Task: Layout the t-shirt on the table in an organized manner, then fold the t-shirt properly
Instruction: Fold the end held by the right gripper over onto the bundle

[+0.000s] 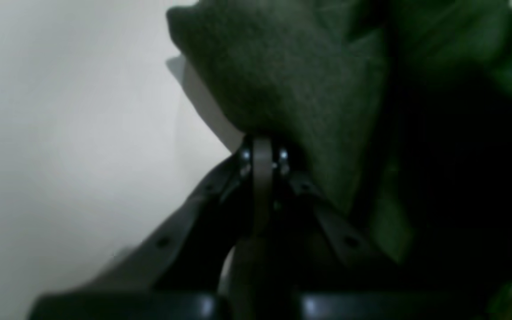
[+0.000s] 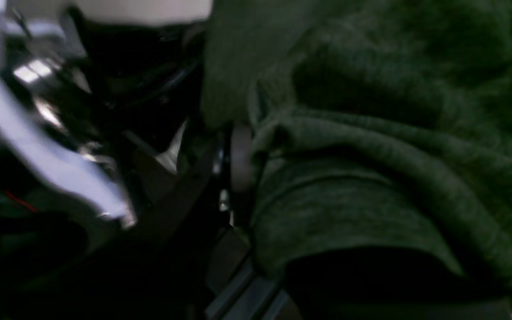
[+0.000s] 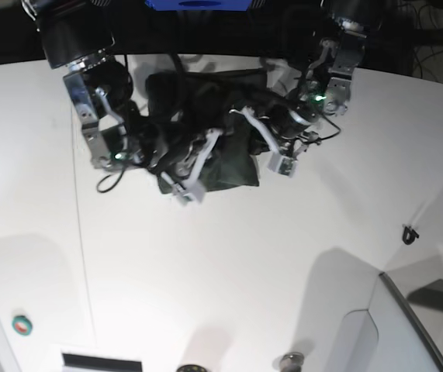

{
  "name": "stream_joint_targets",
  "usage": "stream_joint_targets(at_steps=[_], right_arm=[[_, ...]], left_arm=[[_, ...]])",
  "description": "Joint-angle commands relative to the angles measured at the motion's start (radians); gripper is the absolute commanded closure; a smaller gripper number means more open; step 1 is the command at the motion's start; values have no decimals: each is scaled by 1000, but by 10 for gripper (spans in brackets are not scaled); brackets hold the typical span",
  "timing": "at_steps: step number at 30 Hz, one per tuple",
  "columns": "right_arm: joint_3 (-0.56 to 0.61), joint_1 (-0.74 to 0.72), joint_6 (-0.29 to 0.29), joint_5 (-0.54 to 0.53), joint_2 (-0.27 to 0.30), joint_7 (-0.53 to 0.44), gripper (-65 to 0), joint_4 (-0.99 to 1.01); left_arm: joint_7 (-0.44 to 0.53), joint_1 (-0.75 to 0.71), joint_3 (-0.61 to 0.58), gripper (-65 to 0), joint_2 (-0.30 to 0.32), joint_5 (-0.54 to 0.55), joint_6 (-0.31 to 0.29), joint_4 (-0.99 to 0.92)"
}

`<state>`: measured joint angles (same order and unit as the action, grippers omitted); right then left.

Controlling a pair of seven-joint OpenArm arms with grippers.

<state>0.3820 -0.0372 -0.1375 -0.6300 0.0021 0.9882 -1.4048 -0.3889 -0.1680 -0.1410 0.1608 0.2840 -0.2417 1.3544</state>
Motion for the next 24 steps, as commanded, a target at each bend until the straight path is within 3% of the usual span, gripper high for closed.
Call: stream_joint_targets(at_steps=[1,4,6,11,15,19,24], right_arm=[[24,-16,2,-23,5,-32,-137,-17],[87,-16,2,-23,14,-79,-281,-17],[113,-16,2,-23,14,-101,-329,-17],[206,-34,2,-21,45,-193,-330,-17],[332,-76,2,-21,66,-256,-333,-15],[387,-111,2,-6,57,-277,-333,42],[387,-115,2,236,-4,-276,-333,89]], left_arm=[[21,-5,36,0,15,4,5,36],[21,-52,128,0,47,5,2,93],[21,-86,177,0,78,7,0,127],[21,-172,289,0,132,8,-2,176],[21,-201,300,0,153,2,-2,164],[21,-226,309,0,151,5,-2,175],[21,-230,311,0,151,1,-2,175]])
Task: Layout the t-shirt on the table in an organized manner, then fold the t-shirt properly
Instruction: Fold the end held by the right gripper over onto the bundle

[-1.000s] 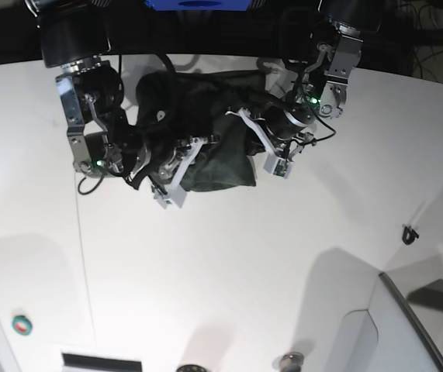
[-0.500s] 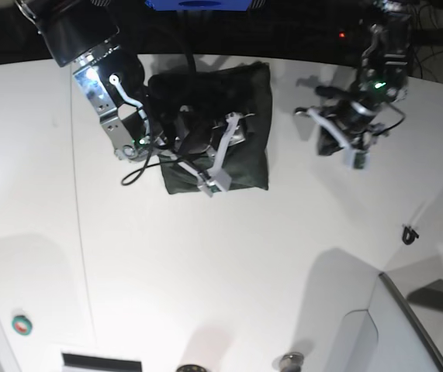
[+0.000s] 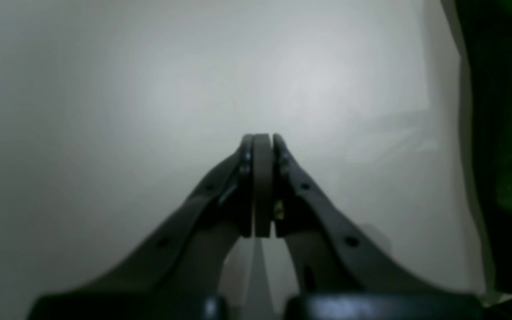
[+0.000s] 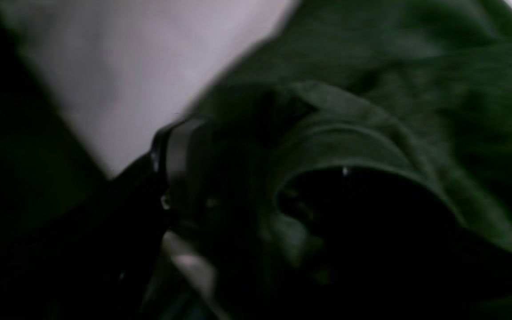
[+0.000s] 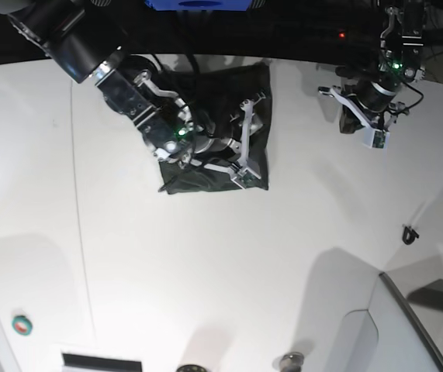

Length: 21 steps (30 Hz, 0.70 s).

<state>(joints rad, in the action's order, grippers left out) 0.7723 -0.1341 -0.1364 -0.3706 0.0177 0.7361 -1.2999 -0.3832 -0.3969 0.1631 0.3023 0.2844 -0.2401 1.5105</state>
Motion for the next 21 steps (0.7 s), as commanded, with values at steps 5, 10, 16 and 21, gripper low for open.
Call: stream_joint_targets(at_steps=[5,10,16,21], right_arm=[[-3,-17,1,177,-75,-17,-333,-20],[20,-20,-1,267,-124,-16,-330,-17],[164,-86,-1,307,-152,-25,-330,73],[186,-108,-1,308,-143,-14,-327,6]], left_arm=[[17,-26,8,0,27,0,-3,19],[17,-33,33,0,31,-1,-3,19],[17,-33,117,0,30,-1,-3,14],[16,-33,169,0,31,-1,-5,8]])
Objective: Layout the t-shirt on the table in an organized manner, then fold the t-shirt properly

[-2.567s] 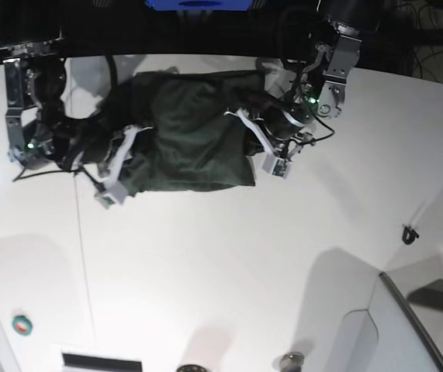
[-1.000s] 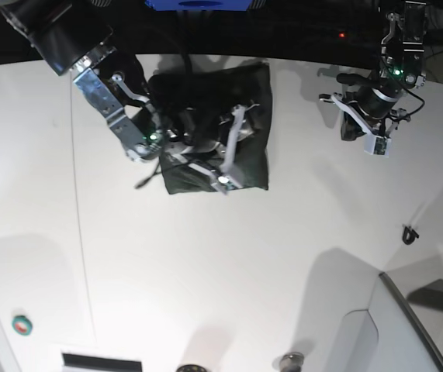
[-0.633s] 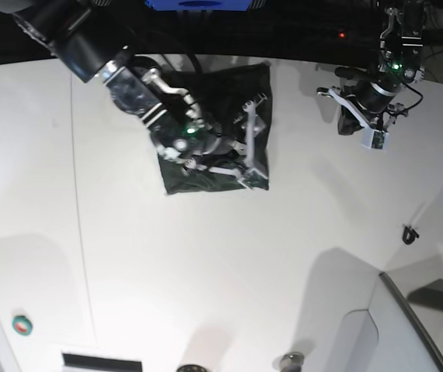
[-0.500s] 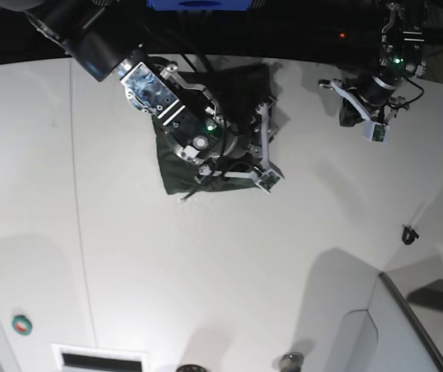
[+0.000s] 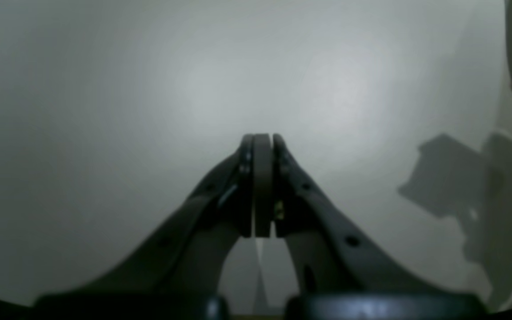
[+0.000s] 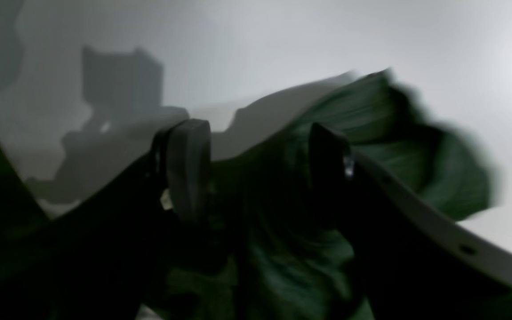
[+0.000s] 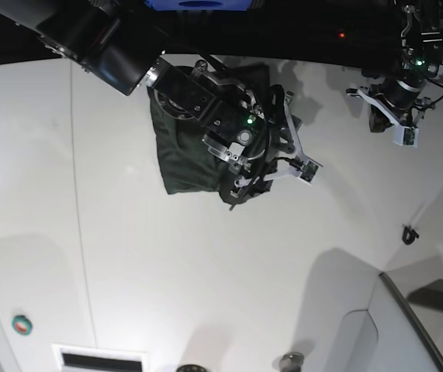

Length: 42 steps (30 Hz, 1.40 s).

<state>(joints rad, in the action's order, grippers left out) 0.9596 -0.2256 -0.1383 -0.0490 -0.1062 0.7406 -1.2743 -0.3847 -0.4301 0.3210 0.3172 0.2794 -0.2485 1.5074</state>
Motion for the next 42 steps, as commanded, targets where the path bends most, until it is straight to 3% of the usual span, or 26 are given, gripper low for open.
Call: stream_joint_targets(at_steps=[1,4,7,10,14,15,16,19,22,30,42], right_arm=[[-9,-16,1,-13,6,-6,-327,-63],[-92,5,1,-13,69,67,-327,-207],[-248,73,-1,-13,127,93,-327,-354],[-377,121,-2,-13,161,93,-300,-390],[-465,177,-4,-13,167,93,-26,-393],[-463,194,-4,-13,167,93,0,-396],[-462,210,-4,-13,165,93,-14,-400],[-387,248,-4,-13,161,90,-156,-407],[-291,251,-4,-13,159,84,-257,-385],[-258,217,-1,-12,135,14,-264,-275],[-322,188,1,-9,135,17,-272,-272]], left_arm=[[17,-6,22,0,17,4,4,11],[17,-16,45,0,17,4,4,11],[19,-16,71,0,17,4,2,-6],[19,-16,103,0,17,4,-42,-26],[19,-13,140,0,13,4,-104,-40],[19,-13,145,0,13,4,-105,-40],[19,-13,146,0,13,4,-105,-40],[17,-13,146,0,13,4,-105,-40],[17,-14,146,0,13,4,-105,-40],[17,-26,146,0,13,4,-105,-40],[17,-34,146,0,13,4,-107,-40]])
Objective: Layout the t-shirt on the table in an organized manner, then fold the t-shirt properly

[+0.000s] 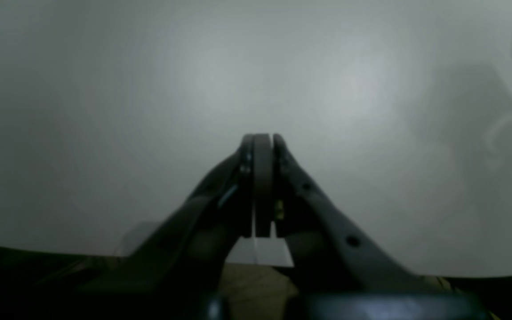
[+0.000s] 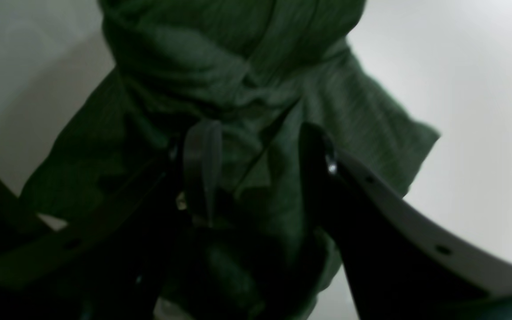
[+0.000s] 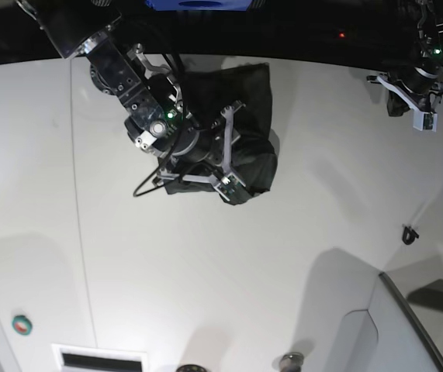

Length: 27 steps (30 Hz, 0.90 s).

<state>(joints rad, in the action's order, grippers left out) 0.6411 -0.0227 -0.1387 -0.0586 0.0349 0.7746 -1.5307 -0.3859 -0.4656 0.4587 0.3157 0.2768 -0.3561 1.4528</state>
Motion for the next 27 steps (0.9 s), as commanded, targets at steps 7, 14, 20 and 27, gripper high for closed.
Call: stream_joint_targets(at_steps=[7,14,20,27], right_arm=[[-4,-62,1,1,-5,-20,-266,98],[-2,-53,1,-1,-5,-16,-113,80],[3,-23,1,-1,-5,-11,-8,43],[6,39,-2,-1,-5,-11,-6,-4]], left_arm=[[18,5,8,0,15,6,1,15],[18,9,8,0,17,6,1,-1],[21,12,10,0,18,6,1,-44],[25,12,10,0,20,6,1,-48]])
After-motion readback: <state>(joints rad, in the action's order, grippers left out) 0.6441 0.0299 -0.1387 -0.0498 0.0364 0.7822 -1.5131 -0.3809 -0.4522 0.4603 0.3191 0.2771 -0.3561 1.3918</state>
